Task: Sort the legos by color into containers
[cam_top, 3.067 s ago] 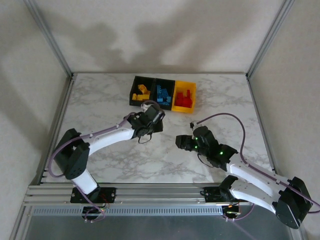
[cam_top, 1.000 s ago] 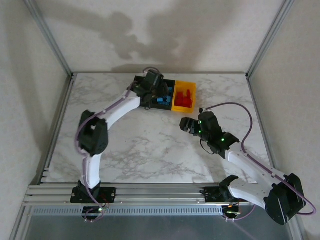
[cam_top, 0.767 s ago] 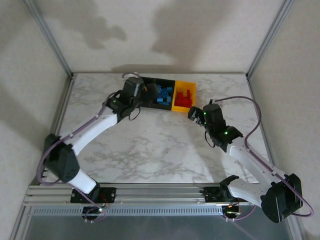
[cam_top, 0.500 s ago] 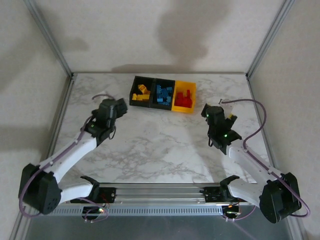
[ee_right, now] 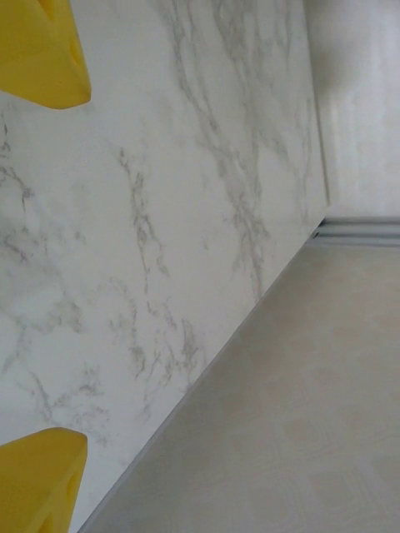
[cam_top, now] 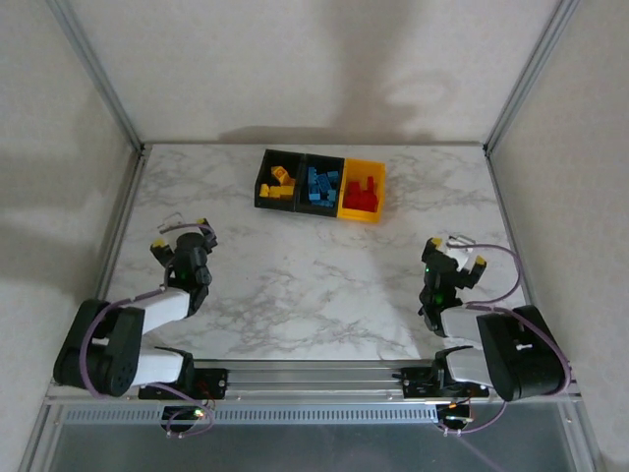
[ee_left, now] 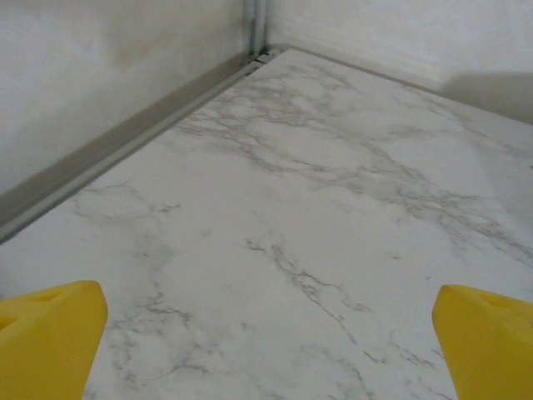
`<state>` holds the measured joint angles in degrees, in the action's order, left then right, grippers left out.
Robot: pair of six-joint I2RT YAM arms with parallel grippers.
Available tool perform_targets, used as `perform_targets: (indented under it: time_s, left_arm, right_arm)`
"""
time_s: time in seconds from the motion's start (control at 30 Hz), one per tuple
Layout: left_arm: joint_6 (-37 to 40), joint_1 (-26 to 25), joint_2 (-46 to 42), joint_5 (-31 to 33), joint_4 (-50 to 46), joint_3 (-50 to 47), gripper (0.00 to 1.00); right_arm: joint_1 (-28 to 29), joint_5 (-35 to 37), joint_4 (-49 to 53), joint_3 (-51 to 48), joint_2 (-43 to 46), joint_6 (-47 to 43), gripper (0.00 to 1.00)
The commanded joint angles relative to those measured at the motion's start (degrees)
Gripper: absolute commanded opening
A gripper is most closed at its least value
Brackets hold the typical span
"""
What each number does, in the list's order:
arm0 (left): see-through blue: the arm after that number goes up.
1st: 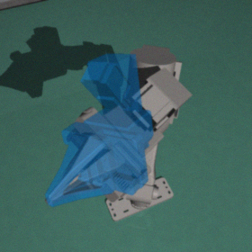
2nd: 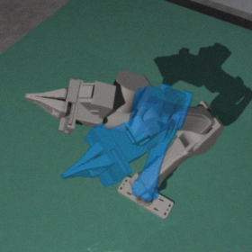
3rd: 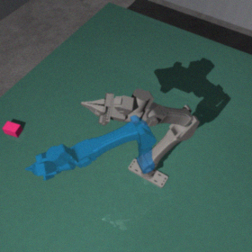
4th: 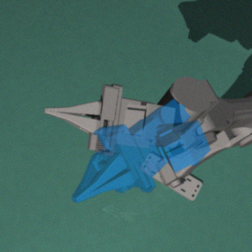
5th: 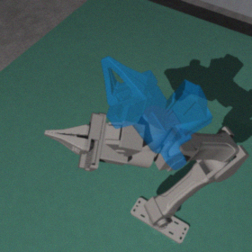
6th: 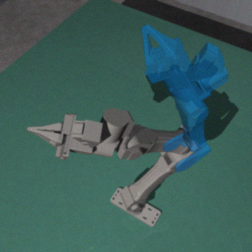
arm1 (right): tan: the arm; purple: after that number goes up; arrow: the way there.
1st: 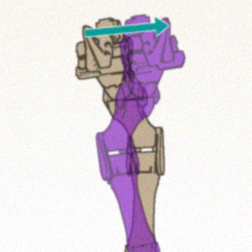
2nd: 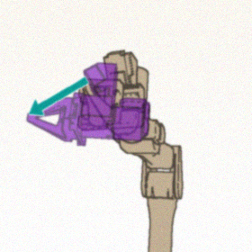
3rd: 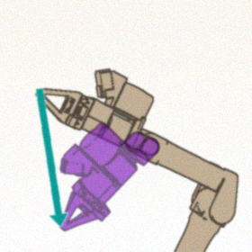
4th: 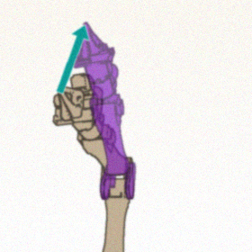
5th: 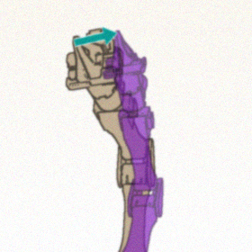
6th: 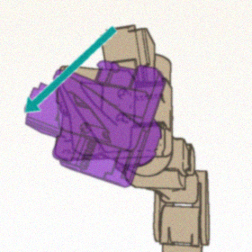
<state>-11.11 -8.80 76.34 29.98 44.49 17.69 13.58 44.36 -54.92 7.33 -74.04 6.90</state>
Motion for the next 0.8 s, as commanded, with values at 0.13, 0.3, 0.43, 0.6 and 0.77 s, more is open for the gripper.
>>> perform_targets:
  time_s: [0.13, 0.3, 0.43, 0.6, 0.77]
  left_arm:
    - [6.4, 2.1, 7.9, -9.6, 31.6, -7.4, 1.0]
    - [6.6, 3.0, 12.8, -11.9, 34.1, -6.1, 0.99]
    - [6.3, 2.6, 11.9, -11.4, 31.6, -5.8, 0.99]
    - [6.4, 2.6, 11.9, -11.3, 31.9, -5.8, 0.99]
    - [6.4, 2.6, 12.1, -11.3, 32.0, -5.8, 0.99]
  right_arm:
    - [-3.3, -17.7, -32.0, -2.4, -10.9, -9.1, 0.99]
    - [-6.9, -22.3, -24.7, 1.7, -12.0, -6.3, 0.99]
    - [-9.8, -27.2, -14.0, 7.8, -12.3, -3.9, 0.99]
    - [-9.9, -28.0, -13.1, 8.5, -12.7, -4.1, 0.99]
    - [-10.6, -30.1, -12.7, 8.6, -12.5, -4.0, 0.99]
